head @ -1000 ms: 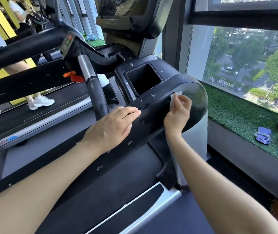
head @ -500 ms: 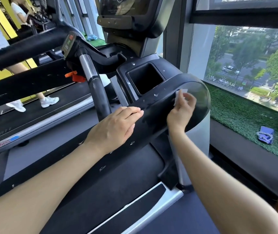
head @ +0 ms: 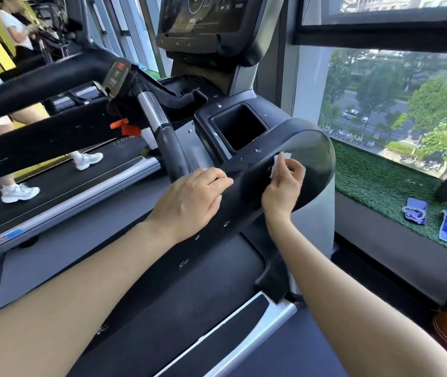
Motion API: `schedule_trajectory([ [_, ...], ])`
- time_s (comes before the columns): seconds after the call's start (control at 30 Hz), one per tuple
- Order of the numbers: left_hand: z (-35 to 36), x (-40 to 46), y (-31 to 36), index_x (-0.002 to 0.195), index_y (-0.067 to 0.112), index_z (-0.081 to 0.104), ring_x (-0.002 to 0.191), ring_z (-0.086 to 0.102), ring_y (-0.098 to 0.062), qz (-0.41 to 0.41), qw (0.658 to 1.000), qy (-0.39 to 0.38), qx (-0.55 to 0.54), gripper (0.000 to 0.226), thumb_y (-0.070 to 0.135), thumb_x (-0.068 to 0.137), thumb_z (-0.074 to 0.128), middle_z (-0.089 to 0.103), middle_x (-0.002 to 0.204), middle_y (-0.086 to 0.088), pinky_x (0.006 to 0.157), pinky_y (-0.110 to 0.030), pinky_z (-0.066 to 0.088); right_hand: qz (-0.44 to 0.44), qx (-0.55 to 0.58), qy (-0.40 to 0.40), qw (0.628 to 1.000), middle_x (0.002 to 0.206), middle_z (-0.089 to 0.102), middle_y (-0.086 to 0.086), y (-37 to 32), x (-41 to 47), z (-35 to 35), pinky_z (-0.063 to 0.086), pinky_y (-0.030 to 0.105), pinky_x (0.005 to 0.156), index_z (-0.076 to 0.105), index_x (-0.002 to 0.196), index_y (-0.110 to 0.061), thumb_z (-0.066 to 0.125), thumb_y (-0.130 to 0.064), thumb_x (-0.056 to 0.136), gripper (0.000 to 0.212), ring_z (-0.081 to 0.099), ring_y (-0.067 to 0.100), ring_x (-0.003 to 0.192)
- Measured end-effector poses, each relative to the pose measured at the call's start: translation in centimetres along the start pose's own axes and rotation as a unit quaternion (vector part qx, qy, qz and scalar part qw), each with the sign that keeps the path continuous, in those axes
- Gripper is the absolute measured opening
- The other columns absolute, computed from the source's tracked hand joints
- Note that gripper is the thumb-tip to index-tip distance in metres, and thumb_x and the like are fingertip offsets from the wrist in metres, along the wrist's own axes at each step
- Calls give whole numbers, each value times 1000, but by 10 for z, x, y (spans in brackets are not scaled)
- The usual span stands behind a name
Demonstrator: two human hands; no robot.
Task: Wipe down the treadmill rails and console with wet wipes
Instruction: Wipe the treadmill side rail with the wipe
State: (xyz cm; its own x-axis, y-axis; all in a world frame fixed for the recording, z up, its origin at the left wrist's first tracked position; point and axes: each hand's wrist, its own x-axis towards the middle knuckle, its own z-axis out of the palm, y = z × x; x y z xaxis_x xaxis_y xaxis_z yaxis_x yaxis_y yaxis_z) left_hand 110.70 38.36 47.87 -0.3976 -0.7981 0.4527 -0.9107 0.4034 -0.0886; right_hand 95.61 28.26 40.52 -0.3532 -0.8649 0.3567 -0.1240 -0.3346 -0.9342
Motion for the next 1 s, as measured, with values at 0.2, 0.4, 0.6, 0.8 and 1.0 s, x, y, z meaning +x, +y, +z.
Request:
schedule_trajectory([
  [0.2, -12, -21, -16, 116, 13, 64, 97, 60, -21, 15, 1000, 12, 14, 31, 20, 90, 48, 62, 110, 1, 84, -33, 48, -134, 7, -20, 991, 113, 46, -15, -13, -86, 17, 42, 25, 96, 59, 128, -14, 46, 5, 91, 44, 54, 25, 104],
  [0.4, -5, -25, -19, 120, 12, 61, 100, 58, -22, 24, 999, 14, -21, 42, 26, 90, 35, 61, 113, 0, 77, -35, 52, -161, 5, -26, 987, 110, 54, -9, -26, -134, 25, 47, 27, 91, 58, 128, -18, 42, -25, 95, 38, 57, 25, 98],
  [0.6, -2, -25, -19, 116, 12, 64, 97, 58, -23, 19, 999, 31, -38, 36, 21, 89, 41, 61, 109, 0, 63, -39, 55, -74, -28, 54, 995, 107, 51, -4, -14, -73, 16, 39, 13, 84, 70, 113, -11, 49, -2, 91, 31, 56, 10, 90],
  [0.8, -1, -23, -19, 119, 12, 63, 96, 54, -21, 17, 999, 20, -46, 40, 24, 90, 37, 60, 108, 1, 68, -43, 54, -80, -18, 51, 995, 109, 50, -5, -12, -92, 23, 41, 15, 90, 65, 120, -9, 46, 7, 87, 41, 58, 26, 97],
  [1.0, 0, -24, -19, 124, 14, 60, 100, 50, -19, 3, 998, 8, -59, 43, 28, 92, 34, 57, 112, 3, 68, -45, 54, -160, 1, -3, 987, 114, 52, -6, -18, -131, 24, 47, 25, 88, 65, 120, -10, 46, -17, 94, 33, 59, 23, 95],
])
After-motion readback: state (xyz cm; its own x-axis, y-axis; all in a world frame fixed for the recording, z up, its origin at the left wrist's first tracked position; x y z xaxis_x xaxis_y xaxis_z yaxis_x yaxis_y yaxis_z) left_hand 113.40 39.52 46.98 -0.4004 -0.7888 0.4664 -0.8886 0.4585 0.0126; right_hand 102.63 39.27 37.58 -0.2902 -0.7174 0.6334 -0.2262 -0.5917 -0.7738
